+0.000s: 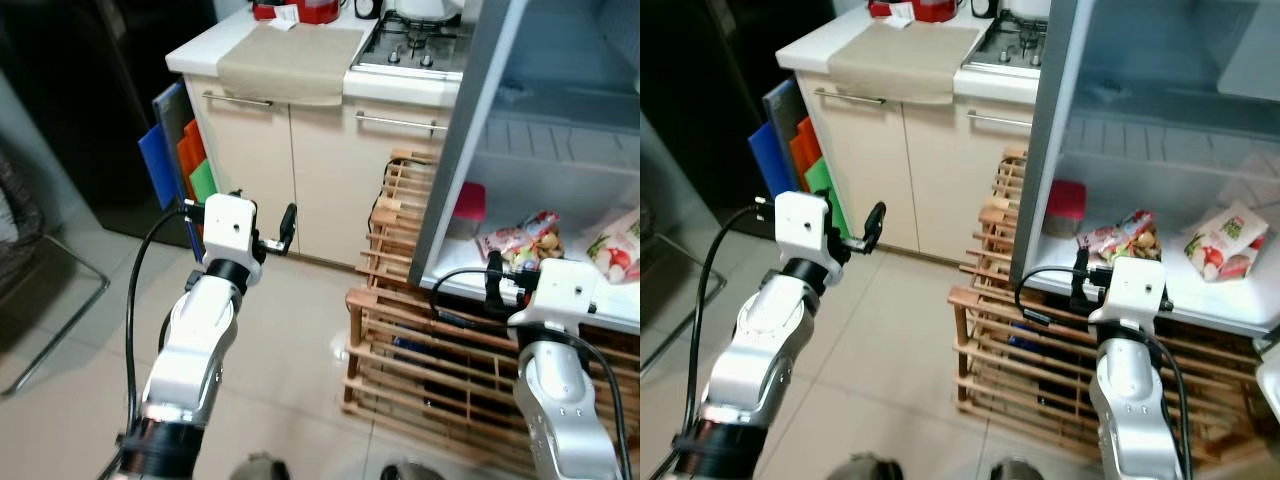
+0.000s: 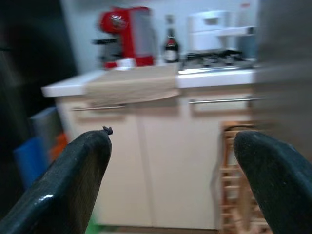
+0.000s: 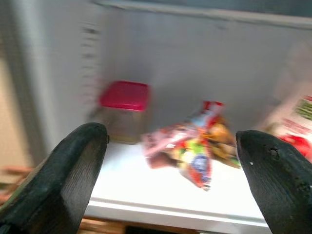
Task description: Restocking fridge
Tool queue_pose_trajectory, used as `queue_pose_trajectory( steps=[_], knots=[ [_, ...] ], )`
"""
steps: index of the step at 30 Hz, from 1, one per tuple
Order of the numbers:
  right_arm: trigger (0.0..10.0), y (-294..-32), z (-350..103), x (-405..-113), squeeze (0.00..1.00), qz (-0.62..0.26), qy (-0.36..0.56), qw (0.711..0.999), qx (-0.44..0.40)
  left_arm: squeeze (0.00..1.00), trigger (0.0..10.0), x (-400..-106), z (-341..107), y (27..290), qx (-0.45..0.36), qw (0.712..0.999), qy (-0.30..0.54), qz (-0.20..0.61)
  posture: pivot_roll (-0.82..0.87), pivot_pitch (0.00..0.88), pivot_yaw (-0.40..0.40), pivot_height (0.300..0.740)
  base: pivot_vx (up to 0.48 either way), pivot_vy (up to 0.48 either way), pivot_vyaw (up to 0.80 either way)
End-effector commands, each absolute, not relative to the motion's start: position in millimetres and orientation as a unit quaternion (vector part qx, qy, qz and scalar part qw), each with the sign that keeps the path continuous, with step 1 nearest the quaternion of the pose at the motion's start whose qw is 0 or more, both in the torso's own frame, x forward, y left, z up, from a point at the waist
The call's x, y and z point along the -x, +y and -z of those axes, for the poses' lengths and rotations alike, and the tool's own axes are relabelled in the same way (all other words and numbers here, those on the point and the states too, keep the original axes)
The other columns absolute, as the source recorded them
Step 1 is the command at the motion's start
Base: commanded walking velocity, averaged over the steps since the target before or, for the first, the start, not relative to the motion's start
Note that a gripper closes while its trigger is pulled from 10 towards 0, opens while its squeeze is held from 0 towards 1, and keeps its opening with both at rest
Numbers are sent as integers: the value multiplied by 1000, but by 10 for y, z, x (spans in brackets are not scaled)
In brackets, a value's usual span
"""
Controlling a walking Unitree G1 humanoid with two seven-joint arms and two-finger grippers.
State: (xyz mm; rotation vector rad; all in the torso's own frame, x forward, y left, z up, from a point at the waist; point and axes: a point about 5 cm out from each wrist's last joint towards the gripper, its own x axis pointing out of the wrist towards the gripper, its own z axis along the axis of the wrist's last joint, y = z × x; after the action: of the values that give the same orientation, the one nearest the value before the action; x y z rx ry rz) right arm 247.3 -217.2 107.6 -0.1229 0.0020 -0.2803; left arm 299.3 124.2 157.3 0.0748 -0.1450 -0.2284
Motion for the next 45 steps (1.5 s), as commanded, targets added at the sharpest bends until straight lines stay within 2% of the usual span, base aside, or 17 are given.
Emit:
queue_pose_trajectory(
  steps=[1,9,10,13,14,19,21,24,30,41,44,45],
  knots=[
    [10000,-2158,-1056,-2464,0,136,2,988,69,0,10000,-2996,-1551,1263,-42,990,-68,112,-90,0,61,740,-277,0,0],
    [10000,-2154,-1047,-2448,27,128,3,988,84,0,10000,-3020,-1550,1246,-41,989,-71,120,-98,0,68,740,-35,0,0],
    [10000,-2147,-1036,-2441,98,123,5,989,84,0,10000,-3021,-1545,1238,-41,989,-71,123,-101,0,70,740,0,0,-650],
    [10000,-2133,-1019,-2415,118,116,7,989,88,0,10000,-3021,-1539,1225,-40,988,-70,128,-104,0,73,740,0,0,-594],
    [10000,-2133,-994,-2383,180,112,11,989,91,0,10000,-3021,-1536,1217,-39,988,-70,131,-106,0,75,740,0,0,-594],
    [10000,-2126,-970,-2368,200,107,17,990,94,0,10000,-3026,-1531,1215,-38,988,-69,132,-110,0,78,736,0,0,-545],
    [10000,-2106,-975,-2377,290,98,17,991,92,0,10000,-3033,-1523,1215,-40,988,-69,130,-111,0,78,731,0,0,-531],
    [10000,-2103,-971,-2382,341,97,18,991,94,0,10000,-3035,-1522,1213,-41,988,-70,130,-110,0,77,731,0,0,-638],
    [10000,-2098,-966,-2391,337,94,18,991,95,0,10000,-3030,-1515,1204,-41,988,-70,133,-108,0,77,731,0,0,-688],
    [10000,-2135,-936,-2379,333,101,28,989,108,0,10000,-2974,-1475,1147,-30,985,-66,159,-115,0,86,731,0,0,0],
    [10000,-2139,-944,-2376,345,102,24,989,104,0,10000,-2975,-1467,1148,-29,985,-65,160,-116,0,86,731,0,0,-763],
    [10000,-2162,-965,-2358,365,105,16,989,105,0,10000,-2924,-1361,1236,-33,986,-50,156,-124,0,91,731,0,0,-750]
  ],
)
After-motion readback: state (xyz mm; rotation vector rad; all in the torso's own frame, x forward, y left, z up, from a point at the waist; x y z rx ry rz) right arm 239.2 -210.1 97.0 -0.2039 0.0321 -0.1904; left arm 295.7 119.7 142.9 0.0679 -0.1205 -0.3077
